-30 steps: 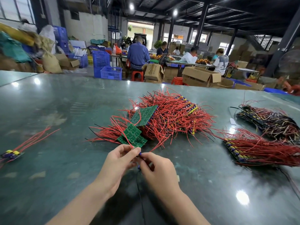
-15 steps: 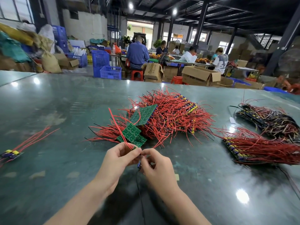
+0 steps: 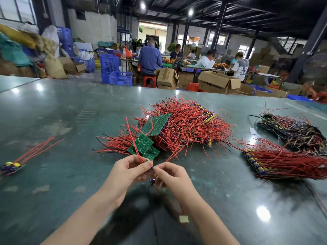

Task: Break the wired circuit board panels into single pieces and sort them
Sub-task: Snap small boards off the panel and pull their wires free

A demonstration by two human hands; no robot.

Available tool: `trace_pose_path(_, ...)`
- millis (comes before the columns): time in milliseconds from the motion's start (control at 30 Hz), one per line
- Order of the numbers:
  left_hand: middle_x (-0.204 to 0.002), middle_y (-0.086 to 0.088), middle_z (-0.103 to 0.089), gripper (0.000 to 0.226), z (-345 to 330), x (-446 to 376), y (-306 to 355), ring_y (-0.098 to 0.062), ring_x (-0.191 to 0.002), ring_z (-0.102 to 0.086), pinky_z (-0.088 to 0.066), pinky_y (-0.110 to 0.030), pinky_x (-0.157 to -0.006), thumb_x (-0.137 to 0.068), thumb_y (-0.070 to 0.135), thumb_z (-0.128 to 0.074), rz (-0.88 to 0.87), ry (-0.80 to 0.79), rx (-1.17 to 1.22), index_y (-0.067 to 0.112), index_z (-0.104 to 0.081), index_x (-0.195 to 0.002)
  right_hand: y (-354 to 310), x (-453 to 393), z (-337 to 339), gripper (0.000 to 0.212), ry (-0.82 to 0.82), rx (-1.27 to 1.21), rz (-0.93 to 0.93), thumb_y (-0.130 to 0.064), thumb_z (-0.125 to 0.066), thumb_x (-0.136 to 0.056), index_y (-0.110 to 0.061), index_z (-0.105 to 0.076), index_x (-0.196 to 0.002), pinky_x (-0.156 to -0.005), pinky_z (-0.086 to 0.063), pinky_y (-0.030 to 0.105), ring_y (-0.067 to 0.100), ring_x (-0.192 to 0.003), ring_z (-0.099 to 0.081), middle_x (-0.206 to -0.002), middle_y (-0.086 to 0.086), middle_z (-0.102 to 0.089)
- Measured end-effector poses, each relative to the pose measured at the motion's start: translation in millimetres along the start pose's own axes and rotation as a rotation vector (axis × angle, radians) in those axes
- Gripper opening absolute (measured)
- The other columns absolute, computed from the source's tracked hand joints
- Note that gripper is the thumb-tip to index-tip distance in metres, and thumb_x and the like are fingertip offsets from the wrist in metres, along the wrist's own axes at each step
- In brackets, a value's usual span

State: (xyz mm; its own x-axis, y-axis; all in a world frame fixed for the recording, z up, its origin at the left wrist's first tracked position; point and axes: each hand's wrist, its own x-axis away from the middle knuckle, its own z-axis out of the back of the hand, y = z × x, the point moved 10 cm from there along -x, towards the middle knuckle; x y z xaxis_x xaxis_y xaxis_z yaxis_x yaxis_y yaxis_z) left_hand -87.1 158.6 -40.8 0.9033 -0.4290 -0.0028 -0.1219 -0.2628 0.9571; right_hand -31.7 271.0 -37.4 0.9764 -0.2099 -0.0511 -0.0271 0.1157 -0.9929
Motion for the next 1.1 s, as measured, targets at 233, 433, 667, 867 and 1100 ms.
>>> trace_pose_path(233, -0.072, -0.014, -0.072, 0.013, 3, -2, 10, -0.015, -0.065, -0.066, -0.055, -0.024, -0.061, -0.072, 0.000, -0.078, -0.116, -0.005, -0.361, 0.006, -0.067, -0.077, -9, -2, 8, 0.015, 0.052, 0.486, 0.107, -0.017, -0.066, -0.084, -0.023, -0.068, -0.071, -0.062, -0.044, 0.018, -0.003, -0.056, -0.053, -0.060, -0.009, -0.062)
trace_pose_path(433, -0.069, -0.010, -0.071, 0.009, 5, -3, 12, -0.017, -0.066, -0.066, -0.055, -0.023, -0.062, -0.076, 0.002, -0.074, -0.151, 0.061, -0.312, 0.003, -0.067, -0.080, -16, -1, 12, 0.024, 0.166, 0.477, 0.168, -0.015, -0.067, -0.085, -0.029, -0.058, -0.066, -0.059, -0.039, 0.009, -0.005, -0.063, -0.055, -0.062, -0.013, -0.061)
trace_pose_path(667, -0.071, -0.001, -0.070, 0.003, 15, -5, -4, -0.008, -0.066, -0.068, -0.055, -0.021, -0.057, -0.078, 0.010, -0.069, 0.023, 0.126, 0.015, 0.011, -0.066, -0.078, 8, 0, 1, 0.018, 0.107, -0.031, -0.038, -0.009, -0.054, -0.094, -0.011, -0.059, -0.077, -0.045, -0.035, 0.021, 0.006, -0.044, -0.044, -0.053, -0.007, -0.058)
trace_pose_path(867, -0.069, 0.001, -0.068, 0.021, 12, -8, -9, -0.008, -0.066, -0.063, -0.048, -0.024, -0.064, -0.062, 0.024, -0.073, 0.106, 0.055, 0.007, 0.013, -0.066, -0.078, 11, -1, -4, 0.020, 0.070, -0.055, -0.085, -0.013, -0.055, -0.093, -0.016, -0.057, -0.072, -0.048, -0.038, 0.021, 0.010, -0.049, -0.049, -0.063, -0.002, -0.064)
trace_pose_path(1100, -0.071, 0.002, -0.069, 0.022, 7, -7, -5, -0.004, -0.066, -0.057, -0.035, -0.028, -0.064, -0.058, 0.030, -0.076, 0.070, -0.014, -0.169, 0.016, -0.069, -0.074, 5, -2, 0, 0.023, 0.097, 0.136, 0.052, -0.011, -0.059, -0.091, -0.019, -0.057, -0.069, -0.047, -0.037, 0.019, 0.007, -0.045, -0.047, -0.050, -0.005, -0.057)
